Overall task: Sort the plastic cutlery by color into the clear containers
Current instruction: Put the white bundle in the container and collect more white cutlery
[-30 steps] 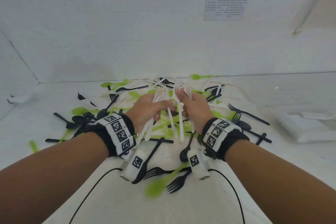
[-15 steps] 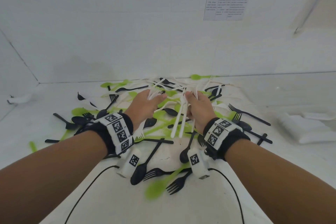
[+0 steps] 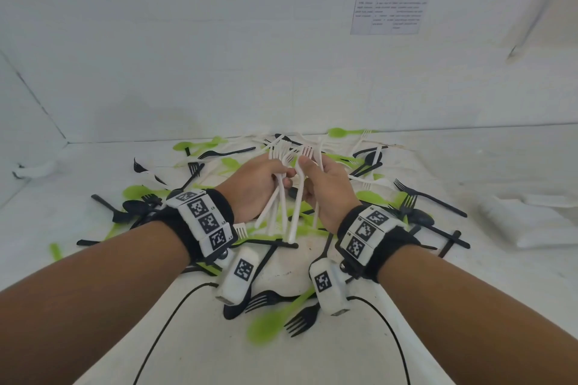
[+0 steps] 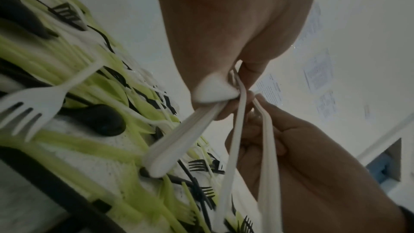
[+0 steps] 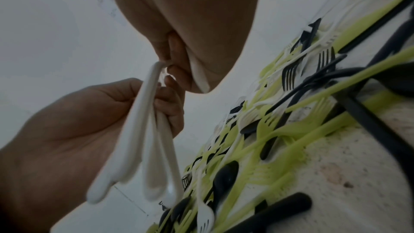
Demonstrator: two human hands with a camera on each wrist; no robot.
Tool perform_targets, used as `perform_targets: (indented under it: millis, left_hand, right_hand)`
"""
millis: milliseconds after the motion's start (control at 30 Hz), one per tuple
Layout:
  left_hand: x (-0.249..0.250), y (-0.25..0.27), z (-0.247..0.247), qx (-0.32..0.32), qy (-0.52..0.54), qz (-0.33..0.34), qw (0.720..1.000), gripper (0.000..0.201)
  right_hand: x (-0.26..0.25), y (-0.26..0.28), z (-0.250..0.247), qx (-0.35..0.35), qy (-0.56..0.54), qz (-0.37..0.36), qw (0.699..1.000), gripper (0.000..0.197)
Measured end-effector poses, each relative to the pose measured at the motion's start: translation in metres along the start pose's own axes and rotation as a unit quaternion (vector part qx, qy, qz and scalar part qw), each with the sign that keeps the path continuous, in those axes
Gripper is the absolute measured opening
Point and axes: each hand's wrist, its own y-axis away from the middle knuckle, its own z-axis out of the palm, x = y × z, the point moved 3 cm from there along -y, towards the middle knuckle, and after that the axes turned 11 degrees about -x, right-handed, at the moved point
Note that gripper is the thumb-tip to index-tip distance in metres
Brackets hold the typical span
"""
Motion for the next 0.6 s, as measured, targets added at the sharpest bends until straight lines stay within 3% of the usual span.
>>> perform_targets:
  millis: [200,333,467,500,567,600]
  left_hand:
    - [-0.001,0.002,0.007,-0.047,-0.020,0.009,0.999,0.030]
    - [0.001,0.002,0.002,-0.040,-0.011,0.009,0.999,0.027]
    - [0.003,-0.002,-0.015,0.080,-0.053,0.004,0.995,0.034]
    - [0.003,-0.002,-0.019,0.115,-0.053,0.011,0.992,0.032]
    - [0.003,-0.002,-0.025,0.152,-0.038,0.027,0.987,0.025]
    - [0.002,-0.003,-0.026,0.153,-0.035,0.028,0.987,0.021]
  right_hand:
    - [0.004,-0.003,-0.002,0.004,-0.001,0.002,1.000,0.026]
    - [0.004,-0.004,-0.012,0.033,0.027,-0.016,0.999,0.024]
    - [0.012,-0.016,-0.032,0.123,0.069,-0.026,0.990,0.068]
    - [0.012,-0.018,-0.036,0.122,0.074,-0.031,0.989,0.061]
    - [0.007,-0.015,-0.035,0.097,0.092,-0.039,0.990,0.027]
    - [0.003,-0.012,-0.032,0.086,0.106,-0.042,0.990,0.023]
